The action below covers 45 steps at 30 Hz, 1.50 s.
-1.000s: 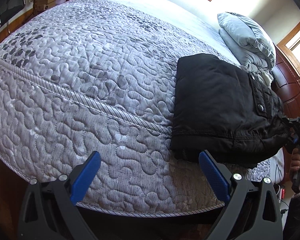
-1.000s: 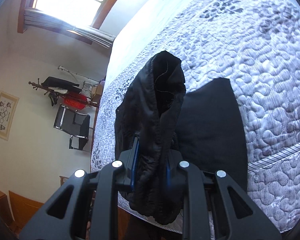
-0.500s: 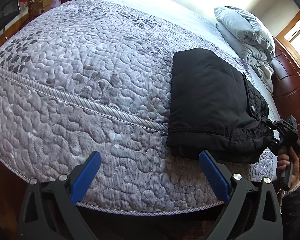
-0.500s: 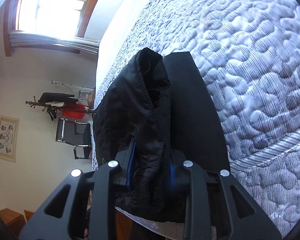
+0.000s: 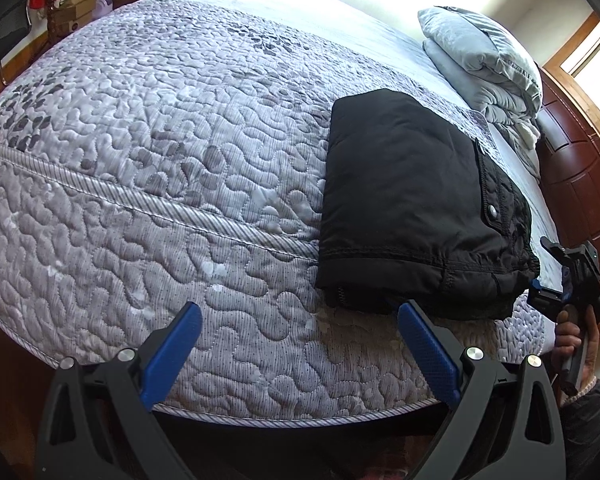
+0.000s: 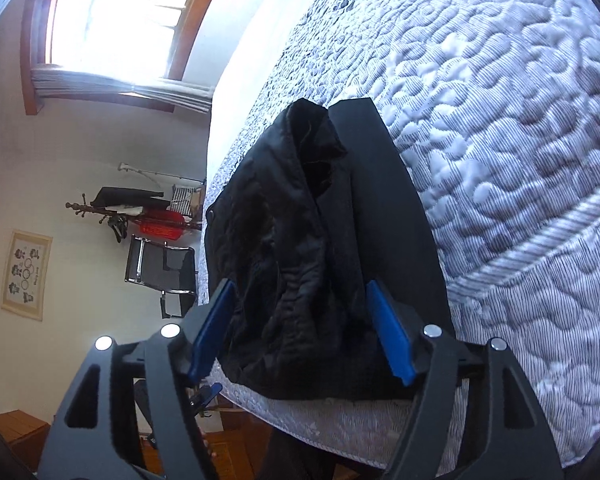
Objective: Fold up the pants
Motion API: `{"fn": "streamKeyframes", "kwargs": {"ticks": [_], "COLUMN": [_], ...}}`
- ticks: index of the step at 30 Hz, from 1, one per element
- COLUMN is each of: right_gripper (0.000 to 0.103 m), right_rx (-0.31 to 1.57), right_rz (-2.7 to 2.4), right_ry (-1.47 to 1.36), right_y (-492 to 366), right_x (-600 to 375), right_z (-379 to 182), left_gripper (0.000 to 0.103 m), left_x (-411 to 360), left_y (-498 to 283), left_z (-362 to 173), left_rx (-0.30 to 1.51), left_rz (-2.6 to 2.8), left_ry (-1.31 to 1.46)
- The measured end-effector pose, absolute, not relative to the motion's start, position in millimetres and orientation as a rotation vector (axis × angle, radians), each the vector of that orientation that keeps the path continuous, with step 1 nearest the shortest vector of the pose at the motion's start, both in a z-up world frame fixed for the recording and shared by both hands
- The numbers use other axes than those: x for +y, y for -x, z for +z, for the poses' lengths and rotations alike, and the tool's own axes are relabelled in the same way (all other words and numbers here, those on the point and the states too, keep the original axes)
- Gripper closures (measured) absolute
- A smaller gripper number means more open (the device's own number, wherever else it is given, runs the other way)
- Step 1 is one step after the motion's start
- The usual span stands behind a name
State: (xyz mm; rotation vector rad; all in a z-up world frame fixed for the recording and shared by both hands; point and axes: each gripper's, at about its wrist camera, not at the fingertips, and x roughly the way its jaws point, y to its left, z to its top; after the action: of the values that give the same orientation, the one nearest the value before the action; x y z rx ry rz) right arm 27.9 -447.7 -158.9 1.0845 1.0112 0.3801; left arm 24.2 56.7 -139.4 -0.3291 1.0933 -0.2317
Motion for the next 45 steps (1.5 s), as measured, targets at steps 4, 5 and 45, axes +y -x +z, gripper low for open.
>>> {"fn": "streamKeyframes", "kwargs": {"ticks": [4,5,45], "right_gripper": [0.032,0.032,0.067], "right_rx": [1.012,1.010,1.002], "right_rz": [0.390,0.387,0.333], "right_ry": [-1.086,-1.087,-1.135], "right_y": [-15,-12,19], "right_x": [-445,-445,-464], "right_z": [-159,-160,-193], "left_gripper": [0.004,0.004,0.004], "left_x": [54,54,40], "left_y": [-23,-22,-26], "left_z": [-139,-139,-121], "left_rx": [1.095,1.094,1.061], "left_rz": [-0.241,-0.243,-0.262], "left_ry": [0.329,0.328,0.294]}}
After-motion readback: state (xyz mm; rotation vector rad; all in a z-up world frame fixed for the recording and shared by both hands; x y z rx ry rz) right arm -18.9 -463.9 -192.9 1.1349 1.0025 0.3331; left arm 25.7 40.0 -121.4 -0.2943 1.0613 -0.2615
